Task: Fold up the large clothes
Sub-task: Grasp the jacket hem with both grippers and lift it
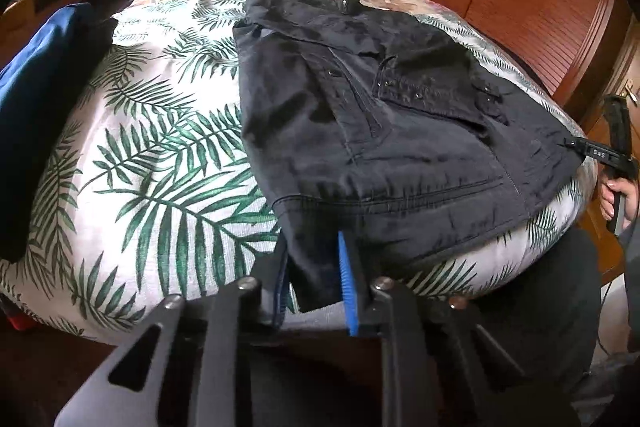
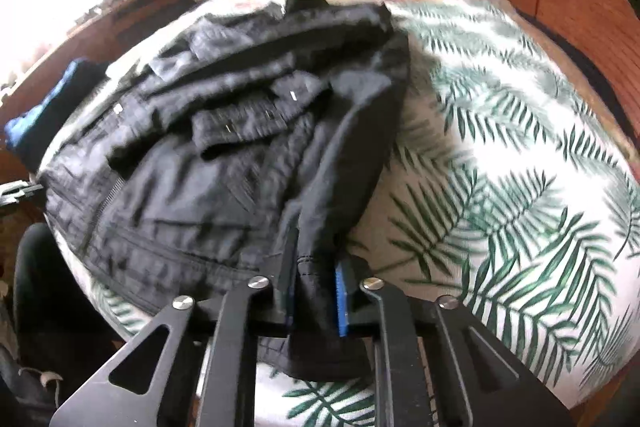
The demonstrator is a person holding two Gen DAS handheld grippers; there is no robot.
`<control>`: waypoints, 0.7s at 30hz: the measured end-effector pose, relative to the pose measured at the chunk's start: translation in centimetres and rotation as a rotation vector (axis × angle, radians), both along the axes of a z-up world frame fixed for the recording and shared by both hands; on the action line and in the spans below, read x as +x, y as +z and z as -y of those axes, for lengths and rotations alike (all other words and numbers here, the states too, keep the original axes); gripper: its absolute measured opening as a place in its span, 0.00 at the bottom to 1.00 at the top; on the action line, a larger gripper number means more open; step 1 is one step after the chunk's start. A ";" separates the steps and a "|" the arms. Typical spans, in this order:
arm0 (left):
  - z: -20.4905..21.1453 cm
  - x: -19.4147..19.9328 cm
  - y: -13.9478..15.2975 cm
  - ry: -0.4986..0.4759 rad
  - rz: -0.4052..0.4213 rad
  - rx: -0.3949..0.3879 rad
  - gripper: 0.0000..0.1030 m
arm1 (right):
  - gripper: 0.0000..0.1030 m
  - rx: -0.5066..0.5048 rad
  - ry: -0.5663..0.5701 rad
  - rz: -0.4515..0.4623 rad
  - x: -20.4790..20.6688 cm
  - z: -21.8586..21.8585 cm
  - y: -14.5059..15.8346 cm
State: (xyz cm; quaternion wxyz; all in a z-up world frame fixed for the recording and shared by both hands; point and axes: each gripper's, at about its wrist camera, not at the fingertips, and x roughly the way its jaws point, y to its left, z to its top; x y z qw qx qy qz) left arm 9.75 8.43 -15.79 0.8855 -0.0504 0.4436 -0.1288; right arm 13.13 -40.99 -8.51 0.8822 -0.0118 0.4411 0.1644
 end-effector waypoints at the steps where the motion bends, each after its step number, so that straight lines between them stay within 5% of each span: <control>1: 0.0 -0.1 0.0 0.006 -0.002 -0.002 0.19 | 0.09 0.017 0.005 0.016 -0.1 0.0 0.5; 7: 0.2 0.1 -0.5 0.014 -0.019 0.020 0.19 | 0.09 0.030 -0.010 0.015 -0.2 -0.1 0.6; 21: 0.4 0.0 -0.6 0.015 -0.002 0.036 0.19 | 0.28 -0.004 -0.073 -0.066 -1.2 1.4 -2.4</control>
